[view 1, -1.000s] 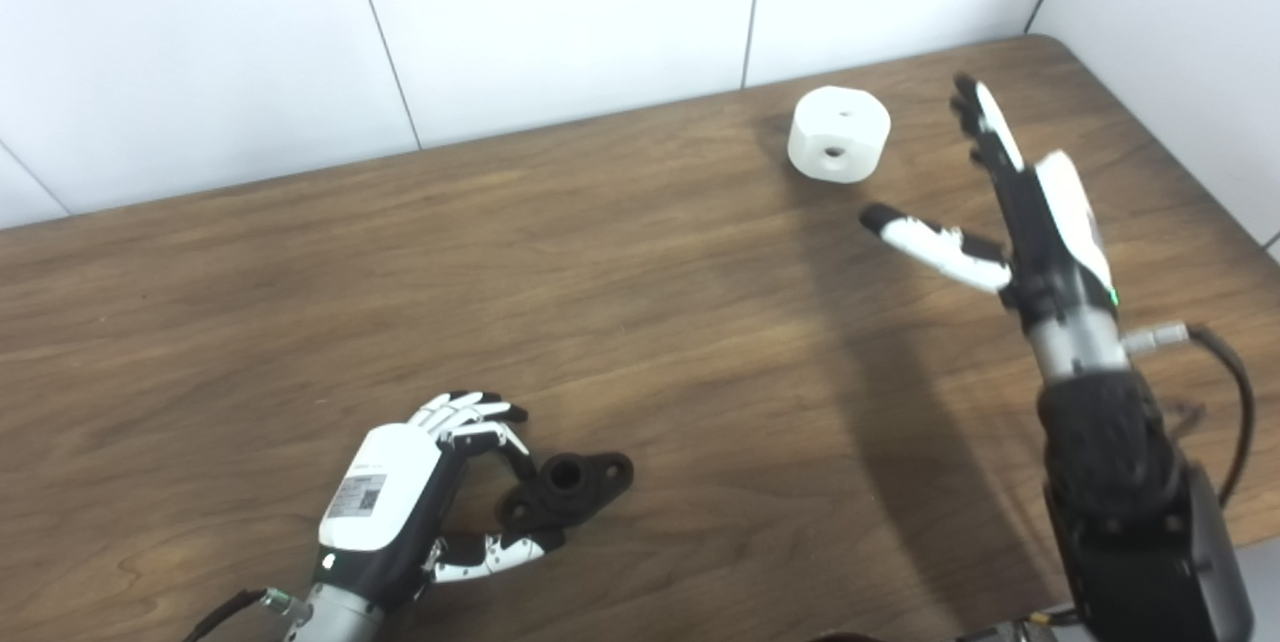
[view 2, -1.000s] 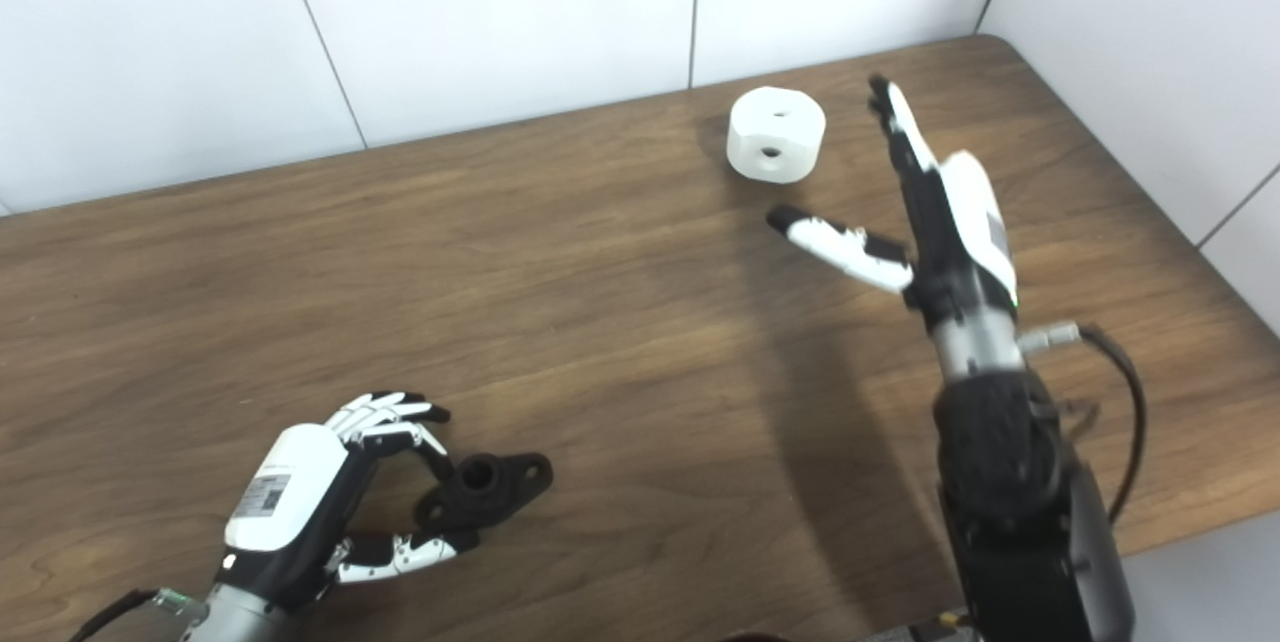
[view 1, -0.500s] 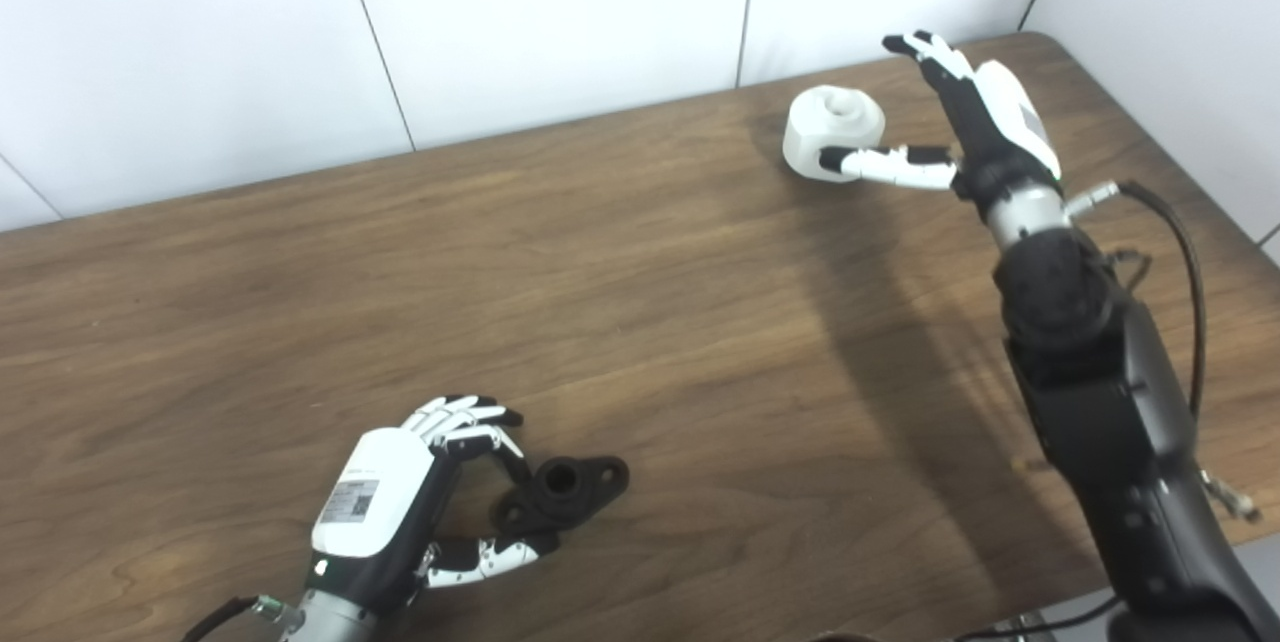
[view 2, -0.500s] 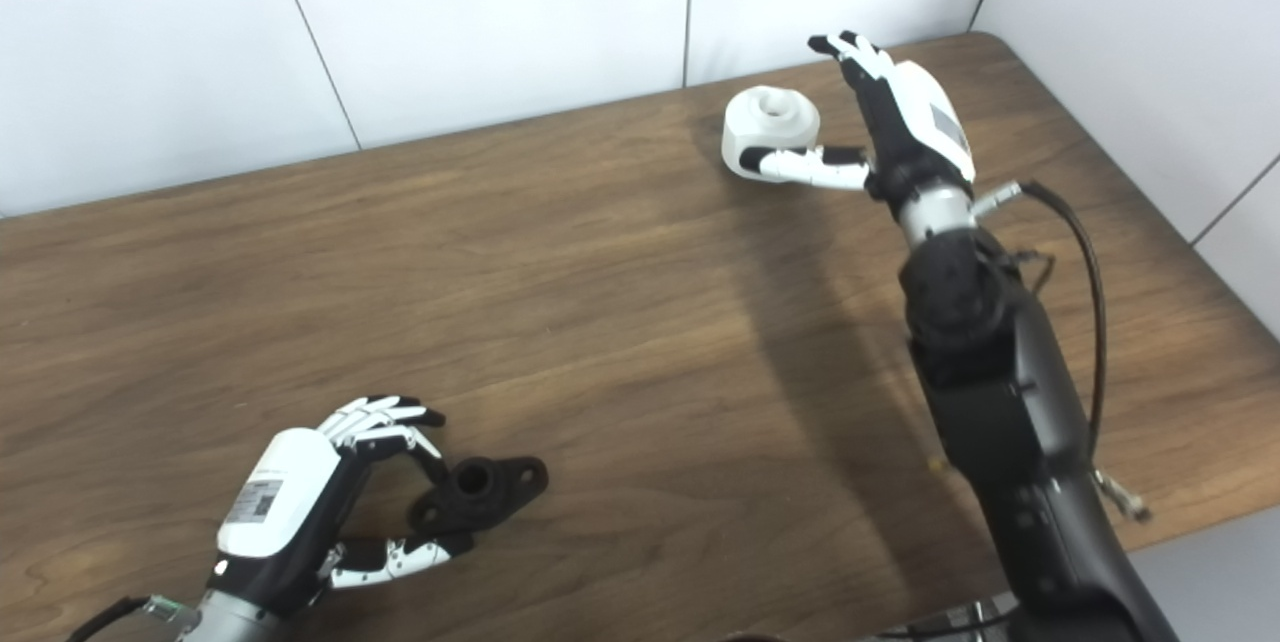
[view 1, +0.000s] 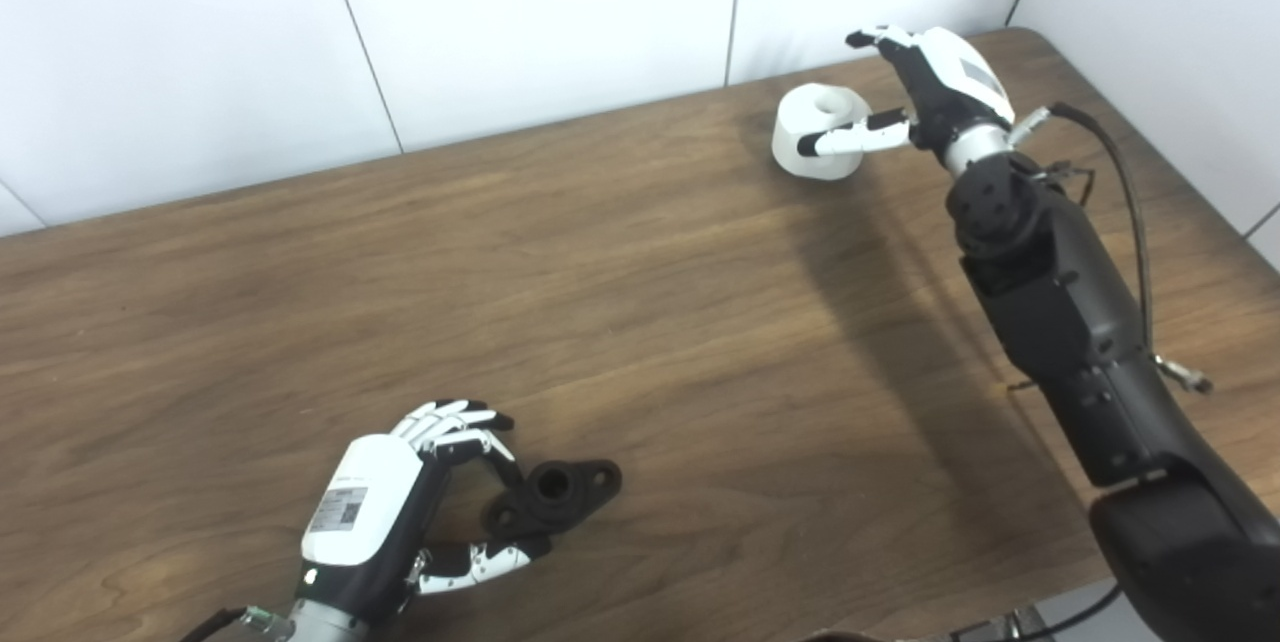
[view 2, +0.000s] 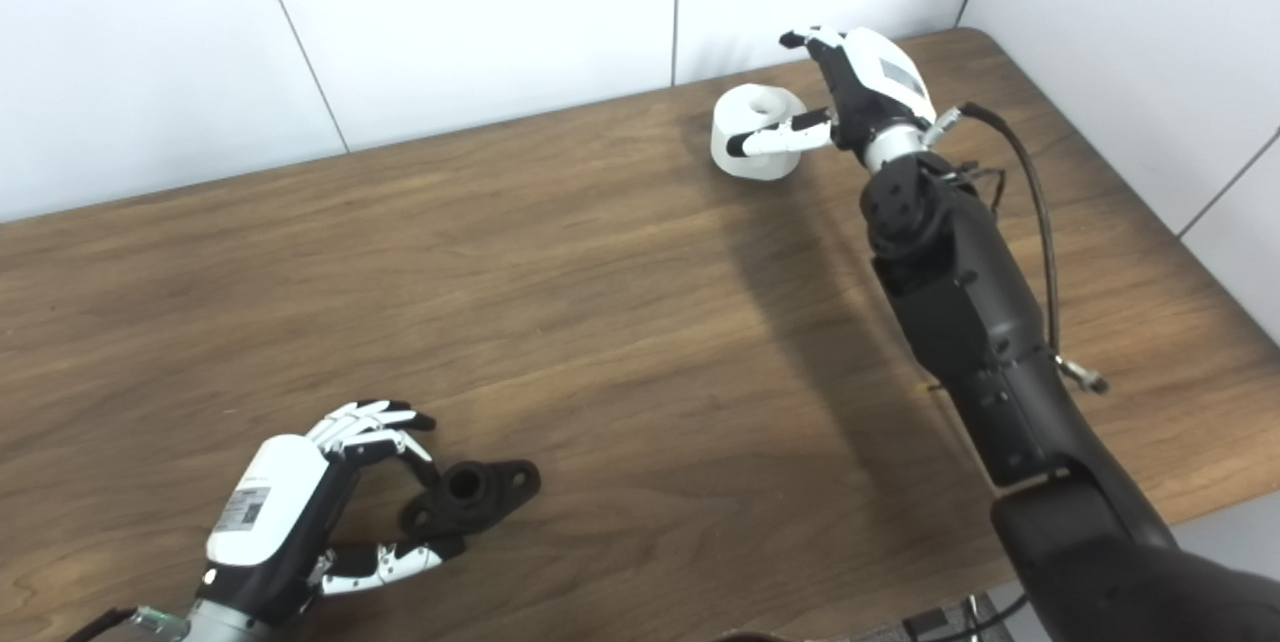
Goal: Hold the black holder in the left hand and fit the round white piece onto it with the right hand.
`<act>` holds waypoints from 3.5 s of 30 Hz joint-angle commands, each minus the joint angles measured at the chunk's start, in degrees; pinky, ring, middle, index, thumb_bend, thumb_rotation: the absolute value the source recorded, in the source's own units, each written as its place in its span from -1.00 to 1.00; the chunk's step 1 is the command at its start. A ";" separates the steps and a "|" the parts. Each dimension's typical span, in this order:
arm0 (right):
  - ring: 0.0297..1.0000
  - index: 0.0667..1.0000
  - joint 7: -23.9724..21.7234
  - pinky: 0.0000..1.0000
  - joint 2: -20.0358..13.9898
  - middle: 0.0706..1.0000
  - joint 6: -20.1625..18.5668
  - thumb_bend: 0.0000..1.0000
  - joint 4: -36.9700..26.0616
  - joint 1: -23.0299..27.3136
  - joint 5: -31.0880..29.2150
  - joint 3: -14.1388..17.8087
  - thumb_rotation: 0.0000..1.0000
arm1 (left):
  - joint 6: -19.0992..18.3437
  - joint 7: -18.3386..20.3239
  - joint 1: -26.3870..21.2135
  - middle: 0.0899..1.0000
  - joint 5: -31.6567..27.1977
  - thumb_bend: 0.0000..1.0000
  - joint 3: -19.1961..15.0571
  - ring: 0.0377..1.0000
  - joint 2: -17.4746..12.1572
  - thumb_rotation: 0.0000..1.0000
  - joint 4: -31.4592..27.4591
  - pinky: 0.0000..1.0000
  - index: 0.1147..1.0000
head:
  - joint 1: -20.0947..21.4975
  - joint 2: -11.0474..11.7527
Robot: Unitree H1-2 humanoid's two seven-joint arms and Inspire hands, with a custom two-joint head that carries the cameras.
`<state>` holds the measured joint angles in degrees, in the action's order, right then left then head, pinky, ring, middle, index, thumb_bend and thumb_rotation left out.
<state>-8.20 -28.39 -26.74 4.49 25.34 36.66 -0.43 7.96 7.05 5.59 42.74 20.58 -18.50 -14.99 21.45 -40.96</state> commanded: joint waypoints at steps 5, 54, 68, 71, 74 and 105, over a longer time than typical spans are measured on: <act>0.98 0.64 -0.26 0.79 -2.01 0.87 -0.16 0.75 0.70 4.97 3.02 -0.39 -0.37 | -1.41 3.00 2.49 0.49 0.95 0.04 0.48 0.67 -1.87 -0.91 1.75 0.69 -0.16 | 0.61 0.22; 0.93 0.45 -7.04 0.69 -4.65 0.83 0.00 0.70 4.99 6.87 8.04 -2.33 -0.38 | -1.83 3.02 2.18 0.48 1.28 0.04 0.07 0.65 -1.20 -0.91 1.45 0.68 -0.16 | 0.98 1.13; 0.92 0.44 -7.09 0.70 -4.37 0.81 -0.10 0.70 6.29 8.22 7.75 -3.05 -0.39 | -1.53 2.46 2.14 0.48 1.69 0.04 0.14 0.64 -1.01 -0.91 1.65 0.66 -0.16 | 1.05 1.01; 0.94 0.45 -7.19 0.72 -4.37 0.82 -0.10 0.67 6.39 8.21 7.73 -3.11 -0.40 | -1.72 2.53 2.14 0.47 1.90 0.04 0.16 0.64 -0.89 -0.91 1.62 0.66 -0.16 | 1.05 1.05; 0.93 0.44 -7.10 0.69 -4.48 0.82 -0.11 0.65 6.49 8.25 7.72 -3.28 -0.41 | -1.84 2.64 2.12 0.47 2.15 0.04 0.17 0.63 -0.77 -0.91 1.49 0.66 -0.16 | 0.97 0.97; 0.92 0.32 -5.59 0.67 -5.46 0.77 0.19 0.54 7.15 8.81 5.50 -4.60 -0.50 | -2.21 2.76 1.99 0.48 2.70 0.04 0.18 0.63 -0.27 -0.91 1.21 0.65 -0.16 | 0.63 0.85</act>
<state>-15.33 -31.53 -26.77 12.94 30.86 41.93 -5.61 7.97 6.89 5.56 44.15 20.16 -17.89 -15.27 22.06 -40.08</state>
